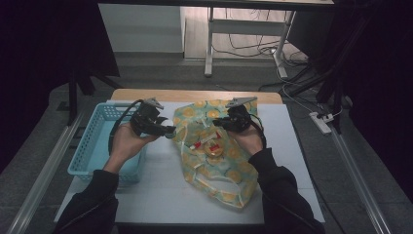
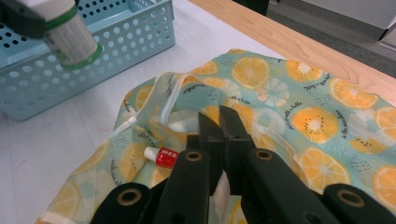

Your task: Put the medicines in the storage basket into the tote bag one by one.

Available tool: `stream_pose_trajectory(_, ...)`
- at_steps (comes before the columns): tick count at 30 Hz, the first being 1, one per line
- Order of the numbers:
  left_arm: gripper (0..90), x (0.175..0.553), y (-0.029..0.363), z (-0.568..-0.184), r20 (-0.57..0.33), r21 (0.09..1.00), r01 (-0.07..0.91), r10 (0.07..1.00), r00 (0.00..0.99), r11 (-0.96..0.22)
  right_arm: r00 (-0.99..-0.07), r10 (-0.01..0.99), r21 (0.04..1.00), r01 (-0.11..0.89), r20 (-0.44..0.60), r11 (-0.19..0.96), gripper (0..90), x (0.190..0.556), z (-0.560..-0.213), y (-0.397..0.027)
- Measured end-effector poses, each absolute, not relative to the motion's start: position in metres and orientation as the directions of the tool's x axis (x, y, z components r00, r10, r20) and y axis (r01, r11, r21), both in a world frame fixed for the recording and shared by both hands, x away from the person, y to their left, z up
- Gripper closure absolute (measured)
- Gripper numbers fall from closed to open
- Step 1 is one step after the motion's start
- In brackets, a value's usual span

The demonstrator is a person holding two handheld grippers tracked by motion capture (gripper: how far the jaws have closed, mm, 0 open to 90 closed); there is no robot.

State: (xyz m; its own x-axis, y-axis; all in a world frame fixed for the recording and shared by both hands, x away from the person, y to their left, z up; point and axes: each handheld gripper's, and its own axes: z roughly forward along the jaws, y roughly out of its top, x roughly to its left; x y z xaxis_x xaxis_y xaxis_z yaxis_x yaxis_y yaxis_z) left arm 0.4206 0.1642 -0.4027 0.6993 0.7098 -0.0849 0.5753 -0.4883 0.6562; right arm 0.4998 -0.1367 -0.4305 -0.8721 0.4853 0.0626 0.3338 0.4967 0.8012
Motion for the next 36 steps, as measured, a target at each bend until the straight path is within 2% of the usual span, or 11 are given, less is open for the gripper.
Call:
stream_pose_trajectory(21,50.6,0.436,0.093,-0.415,-0.096,0.647,0.517,0.613,0.784,-0.56,-0.865,0.498,0.802,0.342,0.066,0.489,90.0,0.505,-0.431,-0.14)
stream_pose_trajectory(36,50.6,0.455,0.05,-0.434,-0.083,0.637,0.496,0.587,0.805,-0.59,-0.855,0.512,0.805,0.356,0.077,0.475,90.0,0.513,-0.433,-0.145)
